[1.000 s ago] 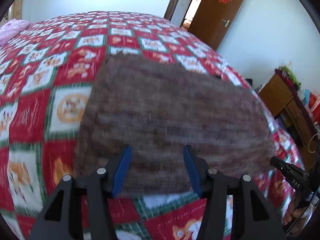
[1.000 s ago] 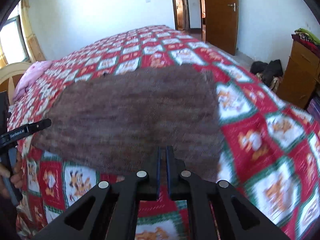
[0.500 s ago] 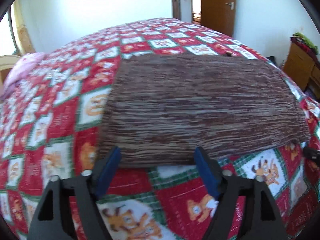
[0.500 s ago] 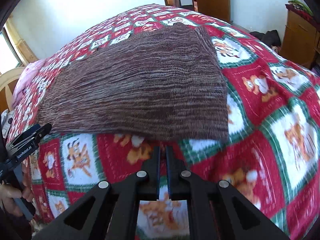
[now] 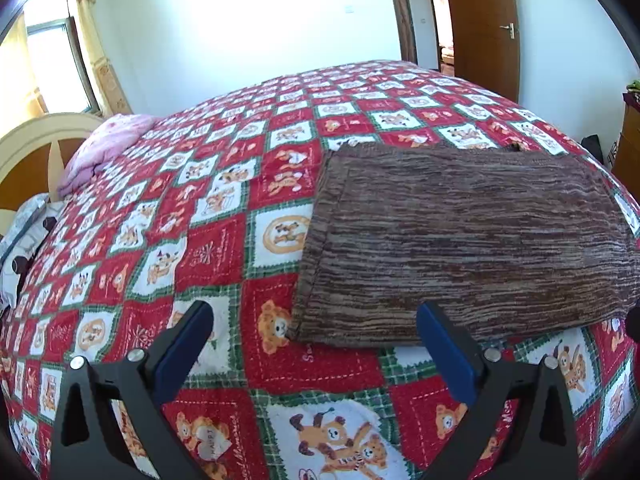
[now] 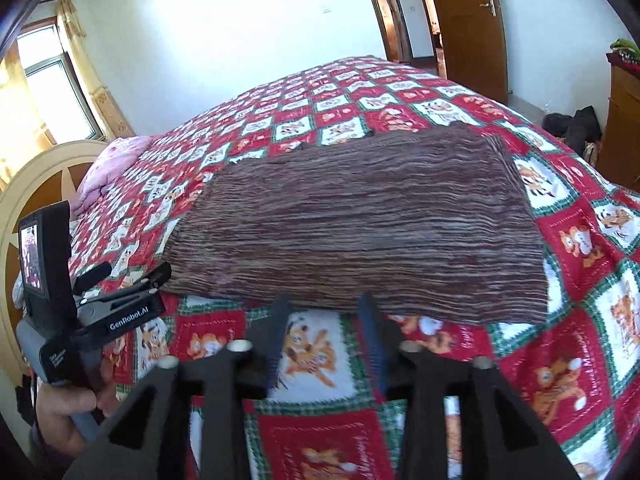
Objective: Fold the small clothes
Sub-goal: 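Open both grippers and lift them off the folded sweater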
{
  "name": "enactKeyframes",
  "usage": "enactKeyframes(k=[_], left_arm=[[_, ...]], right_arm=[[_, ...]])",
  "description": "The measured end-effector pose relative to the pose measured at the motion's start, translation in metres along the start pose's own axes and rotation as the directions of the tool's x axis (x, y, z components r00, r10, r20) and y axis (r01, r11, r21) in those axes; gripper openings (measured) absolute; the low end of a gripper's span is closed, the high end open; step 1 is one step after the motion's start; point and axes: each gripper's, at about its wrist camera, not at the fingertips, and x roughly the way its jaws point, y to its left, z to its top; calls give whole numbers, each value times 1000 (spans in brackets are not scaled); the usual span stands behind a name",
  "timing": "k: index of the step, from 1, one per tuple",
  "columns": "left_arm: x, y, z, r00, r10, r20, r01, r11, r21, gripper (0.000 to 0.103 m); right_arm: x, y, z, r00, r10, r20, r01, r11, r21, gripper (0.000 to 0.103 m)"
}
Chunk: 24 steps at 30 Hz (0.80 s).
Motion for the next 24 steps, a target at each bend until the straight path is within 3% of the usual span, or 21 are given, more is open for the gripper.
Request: enactKeyframes(k=[5,7,8,9,11,12,14,17,19,21,24], left_arm=[[8,1,-5,998,49,-34,-49,999,5,103],[8,7,-8,999,-16,-40,14,999,-42,103],[9,15,-10,995,-95,-42,90,991,-100,103],[10,25,-12,982,-184,-37,175,969,-174,103],[13,44,-17,946,-325,-10,306,899,-312,103],[16,51,-21,928,-372,3,346,861,-373,101],[18,54,-25,919,-394,18,362,824,-436,89],[18,48,-25,919,-392,41,367,816,-447,85],[24,41,-24,900,-433,51,403,782,-475,81],[34,32,-19,890,-455,40,415,768,-488,81],[46,27,-11,904,-426,42,387,772,-505,81]], right_arm=[[8,18,-3,999,-39,0,39,997,-63,45],[8,22,-4,999,-44,5,44,996,-82,45],[8,22,-5,999,-39,6,40,995,-87,45],[8,23,-5,999,-35,4,35,995,-89,45],[9,22,-6,1000,-28,-1,28,996,-89,45],[9,21,-6,1000,-26,-1,26,996,-88,45],[10,19,-7,1000,-23,1,23,996,-81,45],[13,15,-8,1000,-16,-8,16,998,-67,45],[15,12,-8,1000,-13,-12,12,998,-58,45],[17,10,-9,1000,-11,-17,10,999,-53,45],[19,7,-9,1000,-11,-23,10,999,-50,45]])
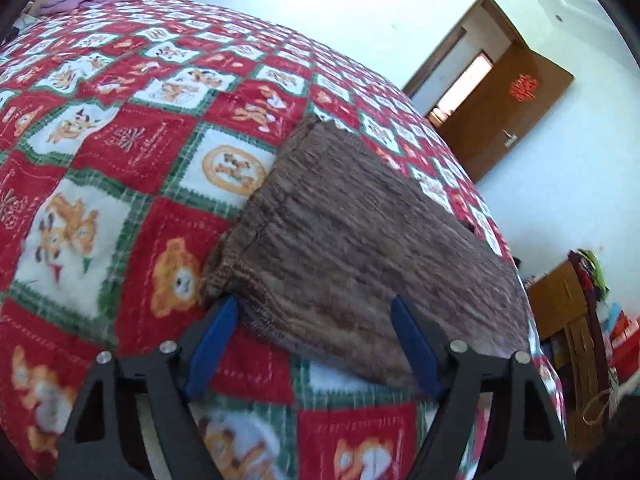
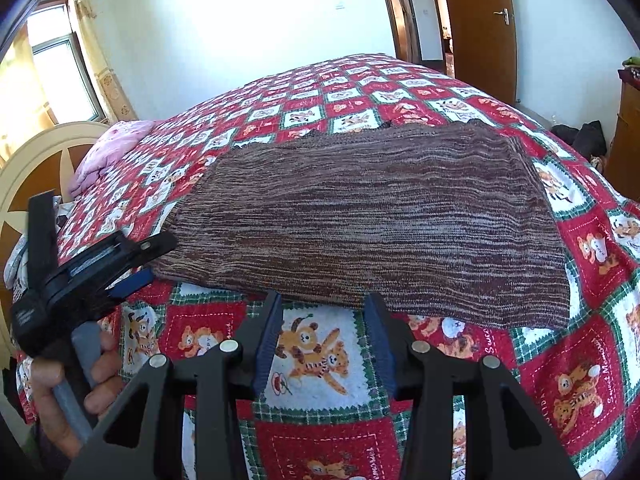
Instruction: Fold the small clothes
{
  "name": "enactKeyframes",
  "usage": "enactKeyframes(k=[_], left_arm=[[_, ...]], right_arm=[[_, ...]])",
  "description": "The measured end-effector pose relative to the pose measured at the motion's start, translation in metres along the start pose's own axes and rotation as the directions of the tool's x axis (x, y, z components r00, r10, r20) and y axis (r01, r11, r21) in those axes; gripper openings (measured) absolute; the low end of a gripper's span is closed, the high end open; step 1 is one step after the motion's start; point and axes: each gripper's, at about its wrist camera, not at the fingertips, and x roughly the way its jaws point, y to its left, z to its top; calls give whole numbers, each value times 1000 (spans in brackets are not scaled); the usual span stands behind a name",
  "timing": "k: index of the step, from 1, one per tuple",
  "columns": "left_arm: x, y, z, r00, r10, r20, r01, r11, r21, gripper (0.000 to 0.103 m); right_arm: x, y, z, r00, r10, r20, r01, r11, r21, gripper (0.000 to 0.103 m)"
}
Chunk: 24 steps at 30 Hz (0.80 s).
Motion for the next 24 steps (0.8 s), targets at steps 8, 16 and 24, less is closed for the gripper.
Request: enactKeyframes(k=[8,16,24], left_arm=[[-1,-3,14,998,-49,28,50,998,-31,36],[-20,23,-16,998,-41,50,47,992,-117,56],[5,11,9,996,-20,92,33,988,-148,83]], right_arm=[[0,-13,-2,1000,-13,-9,13,1000,24,45],[6,-15,-1,1000,-3,-21,3,999,36,45],[6,-9,0,1000,10,-23,-10,1000,11,45]])
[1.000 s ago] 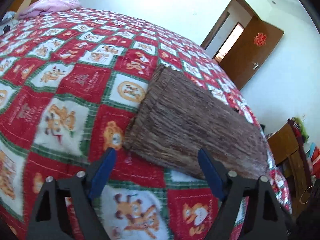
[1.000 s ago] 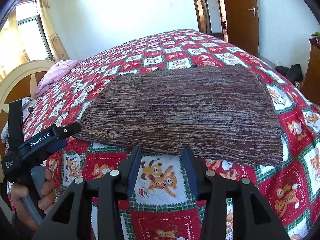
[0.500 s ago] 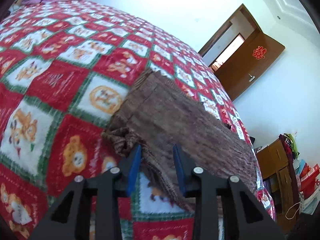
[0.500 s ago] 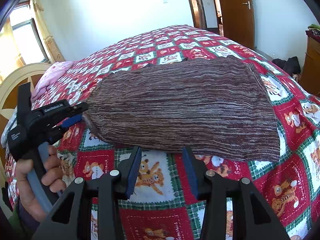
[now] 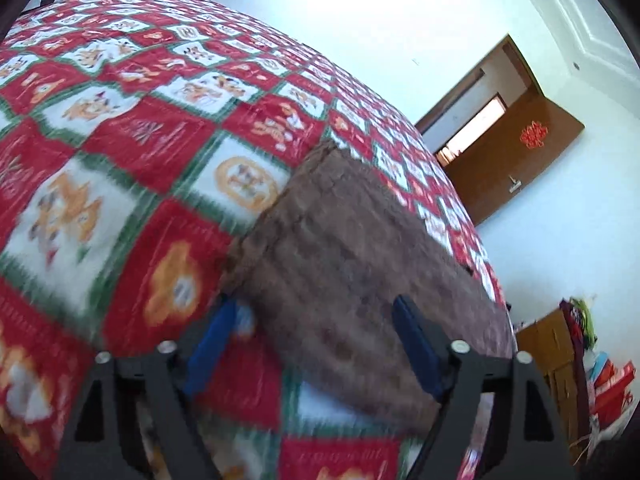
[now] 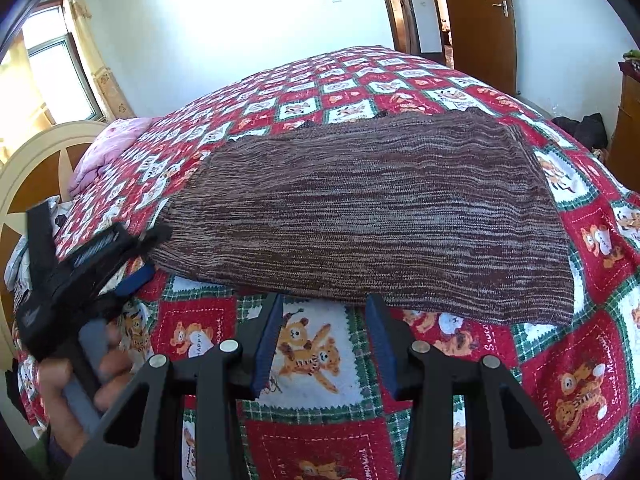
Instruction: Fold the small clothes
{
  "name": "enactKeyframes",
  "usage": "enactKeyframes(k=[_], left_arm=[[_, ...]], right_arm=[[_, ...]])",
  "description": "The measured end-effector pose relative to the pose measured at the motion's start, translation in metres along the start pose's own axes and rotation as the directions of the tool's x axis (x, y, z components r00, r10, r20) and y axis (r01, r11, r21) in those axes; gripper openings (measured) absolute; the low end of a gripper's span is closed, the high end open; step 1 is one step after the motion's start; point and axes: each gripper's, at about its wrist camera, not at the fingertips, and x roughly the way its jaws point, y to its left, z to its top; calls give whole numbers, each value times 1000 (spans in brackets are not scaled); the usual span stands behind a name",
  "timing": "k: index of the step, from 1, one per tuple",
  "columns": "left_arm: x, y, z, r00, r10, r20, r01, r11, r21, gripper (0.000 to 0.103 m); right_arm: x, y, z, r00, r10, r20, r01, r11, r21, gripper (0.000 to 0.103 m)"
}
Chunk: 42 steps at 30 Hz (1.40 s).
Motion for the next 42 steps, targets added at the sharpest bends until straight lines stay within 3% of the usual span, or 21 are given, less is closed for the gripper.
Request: enactKeyframes(k=[3,5,7,11,15,16,18,19,22,25,31,38,41,42], left_arm=[[11,2,15,1000,-29,6,30,998,-48,75],[20,5,19,999,-47,-26,46,998,-37,32],[26,13,16,997,-47,-60,46,999,-22,14],[20,20,8,996,-76,-38,77,997,25,13],[17,20,3,996,-90,-21,91,995,36,14],[16,21,3,995,-100,-18,101,994,34,14],[15,23,2,993,-119,-15,120,992,30,14],[15,25,2,991,-131,-12,131,991,27,14],[13,26,0,989,-145,-3,145,989,26,14],[13,25,-2,990,-143,6,143,989,33,14],[14,26,-2,985,-170,6,169,985,20,14],[14,26,-3,984,-180,8,180,983,27,13],[13,27,-2,984,-181,9,180,983,28,13],[13,27,-2,984,-178,9,177,984,29,13]], right_arm=[[-4,-3,1,1000,-4,7,4,1000,6,45],[-7,-6,2,1000,-12,12,11,1000,13,45],[-9,-10,5,1000,-18,15,17,1000,18,45],[-4,-9,28,999,-28,23,28,1000,-3,45],[8,9,74,999,32,40,-31,999,-27,46],[16,20,92,998,54,44,-52,998,-46,58],[35,38,120,994,103,35,-101,993,-61,68],[46,45,129,992,121,28,-120,991,-57,68],[94,77,153,982,181,-50,-183,981,-58,68],[147,114,164,972,190,-136,-208,970,-127,68],[222,168,168,967,125,-224,-184,947,-265,68],[245,200,154,982,10,-186,-101,868,-487,68],[244,199,152,986,-10,-165,-76,860,-504,46],[243,195,155,987,-22,-161,-62,867,-494,31]])
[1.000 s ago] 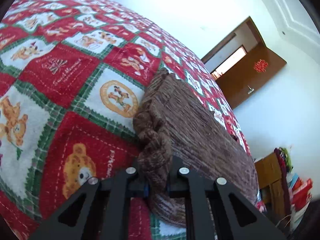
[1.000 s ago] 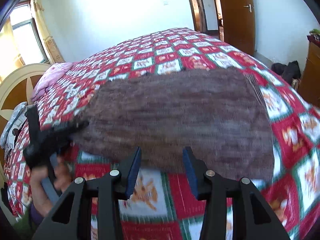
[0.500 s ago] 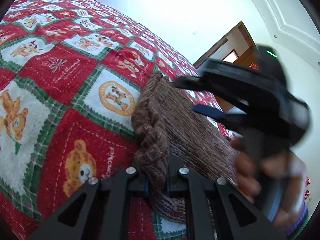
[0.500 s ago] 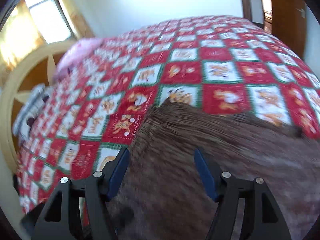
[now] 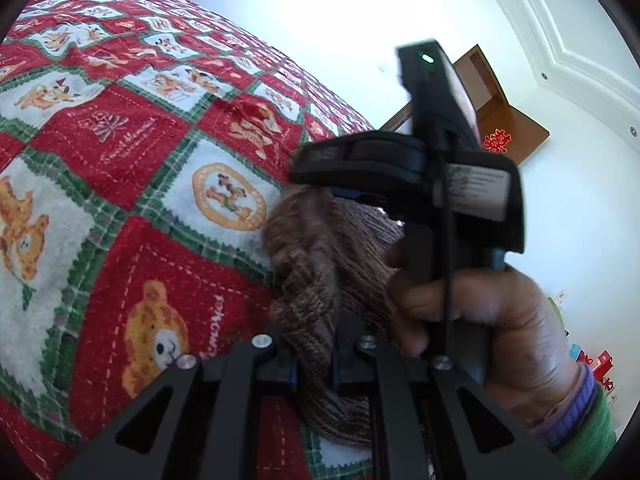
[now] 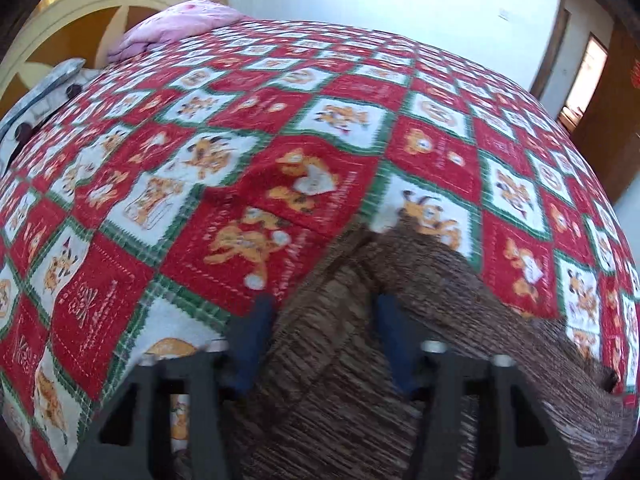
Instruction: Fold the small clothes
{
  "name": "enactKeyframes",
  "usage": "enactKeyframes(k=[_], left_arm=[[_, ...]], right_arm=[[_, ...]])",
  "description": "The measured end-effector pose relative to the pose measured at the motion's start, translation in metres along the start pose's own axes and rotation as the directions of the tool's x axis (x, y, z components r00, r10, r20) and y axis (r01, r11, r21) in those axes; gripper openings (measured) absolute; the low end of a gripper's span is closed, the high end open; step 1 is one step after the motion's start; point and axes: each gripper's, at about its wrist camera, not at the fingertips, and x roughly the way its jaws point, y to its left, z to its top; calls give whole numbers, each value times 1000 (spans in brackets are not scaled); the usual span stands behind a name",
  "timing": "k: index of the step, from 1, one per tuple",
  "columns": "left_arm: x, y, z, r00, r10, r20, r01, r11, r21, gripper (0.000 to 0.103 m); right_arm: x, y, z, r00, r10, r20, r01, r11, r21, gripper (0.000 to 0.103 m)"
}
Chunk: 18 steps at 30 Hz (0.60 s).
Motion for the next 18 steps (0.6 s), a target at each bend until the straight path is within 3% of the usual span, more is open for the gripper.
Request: enactKeyframes(k=[1,3,5,10,18], left_arm=[[-1,0,-1,1000,3,0,-3,1000,1,13],[-2,-2,-1,1000,10,1,-10,1000,6,13],[-1,-3,0,1000,20,-1,-20,1000,7,12],[-3,-13,1,997,71,-7,-71,996,60,11],[-18,-49,-5,994,101,33,-106,962,250,11]], right_arm=[[-1,-7,0,1000,5,-5,-5,1000,23,23],[-6,-24,-2,997,75,-8,-74,992,99,16],[-10,-34,-5,991,134,3,-132,977,168,14],[-32,-65,-26,963,255,89,-270,895,356,14],[-69,-93,-49,951,258,171,-307,849,429,13]])
